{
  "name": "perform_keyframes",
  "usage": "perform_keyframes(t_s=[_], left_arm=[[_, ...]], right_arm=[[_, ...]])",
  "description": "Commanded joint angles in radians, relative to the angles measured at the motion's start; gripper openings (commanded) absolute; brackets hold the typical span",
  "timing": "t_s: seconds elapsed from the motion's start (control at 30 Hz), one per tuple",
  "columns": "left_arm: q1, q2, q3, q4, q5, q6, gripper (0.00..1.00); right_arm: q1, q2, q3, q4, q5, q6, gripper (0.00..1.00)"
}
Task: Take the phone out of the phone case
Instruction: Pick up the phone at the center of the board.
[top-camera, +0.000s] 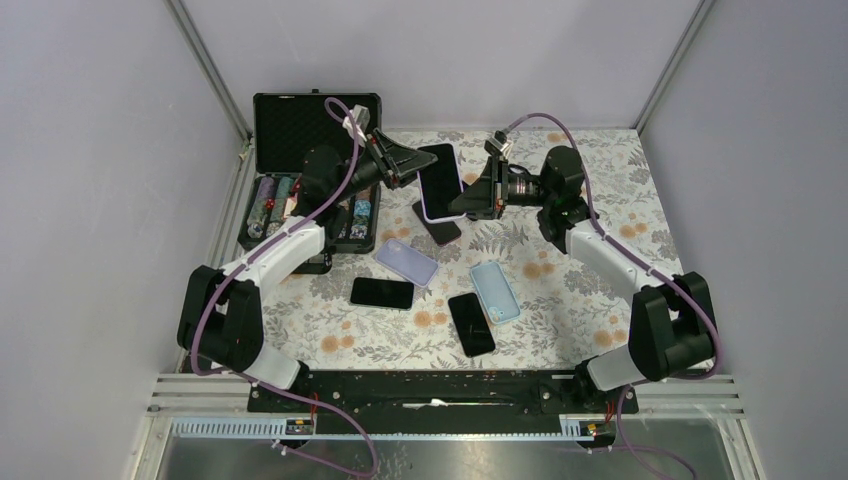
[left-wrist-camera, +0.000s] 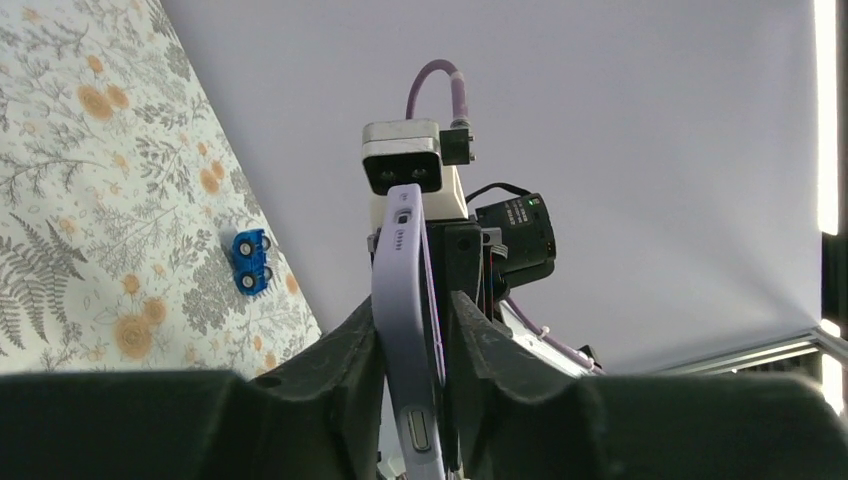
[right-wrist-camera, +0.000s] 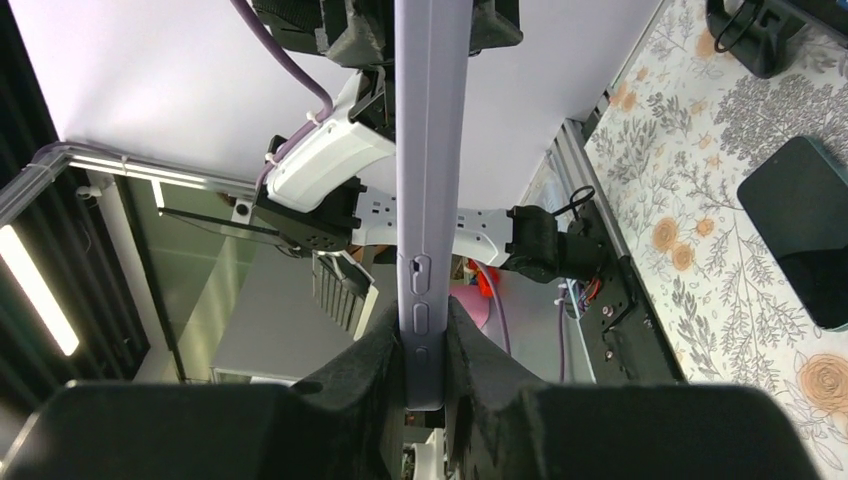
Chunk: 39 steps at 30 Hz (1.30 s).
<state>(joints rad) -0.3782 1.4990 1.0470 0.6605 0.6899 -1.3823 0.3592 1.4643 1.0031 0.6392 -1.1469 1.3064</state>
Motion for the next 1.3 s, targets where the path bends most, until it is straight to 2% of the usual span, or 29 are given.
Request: perform_keyframes(t_s=[0.0,0.13,0.2,0.23,0.3,0.4,0.47,0.6,0.7,0.83,0.97,1.07,1.2,1.27], left_arm=[[0.002,0.006,0.024,0.066,0.055,-0.006,0.23],[0.003,0.004,0.023,0.060,0.065,-0.011,0.01],[0.003,0.002,0.026,0.060,0.069,-0.020,0.00],[0.004,0.001,0.028,0.064,0.068,-0.028,0.00],[0.010,-0.005,0.028,0.089,0.060,-0.059,0.00],[0.028,-0.029,0.028,0.130,0.022,-0.127,0.00],[0.042,-0.051,0.032,0.107,-0.018,-0.145,0.00],[0.072,-0.100,0.018,0.067,-0.077,-0.150,0.00],[0.085,-0.131,-0.010,0.068,-0.120,-0.178,0.00],[0.089,-0.161,-0.032,0.080,-0.163,-0.266,0.00],[0.084,-0.192,-0.024,0.009,-0.165,-0.301,0.00],[0.084,-0.223,-0.032,-0.043,-0.173,-0.298,0.00],[0.084,-0.235,-0.041,-0.042,-0.187,-0.326,0.00],[0.083,-0.227,-0.034,-0.007,-0.179,-0.348,0.00]], right_arm=[[0.006,-0.001,0.043,0.125,-0.058,0.041,0.08],[0.005,-0.001,0.052,0.083,-0.042,0.018,0.08],[0.005,-0.008,0.057,0.033,-0.028,-0.016,0.12],[0.004,-0.017,0.059,-0.007,-0.013,-0.041,0.19],[0.000,-0.052,0.050,-0.135,0.049,-0.137,0.44],[0.000,-0.115,0.047,-0.301,0.151,-0.295,0.90],[0.000,-0.134,0.035,-0.274,0.179,-0.272,0.99],[0.000,-0.176,0.000,-0.148,0.269,-0.152,0.99],[0.002,-0.198,-0.028,-0.086,0.350,-0.055,0.92],[0.027,-0.189,-0.108,0.222,0.456,0.128,0.72],[0.059,-0.153,-0.168,0.469,0.532,0.273,0.55],[0.076,-0.151,-0.151,0.505,0.541,0.273,0.59],[0.101,-0.188,-0.121,0.462,0.550,0.182,0.80],[0.110,-0.197,-0.116,0.459,0.555,0.162,0.80]])
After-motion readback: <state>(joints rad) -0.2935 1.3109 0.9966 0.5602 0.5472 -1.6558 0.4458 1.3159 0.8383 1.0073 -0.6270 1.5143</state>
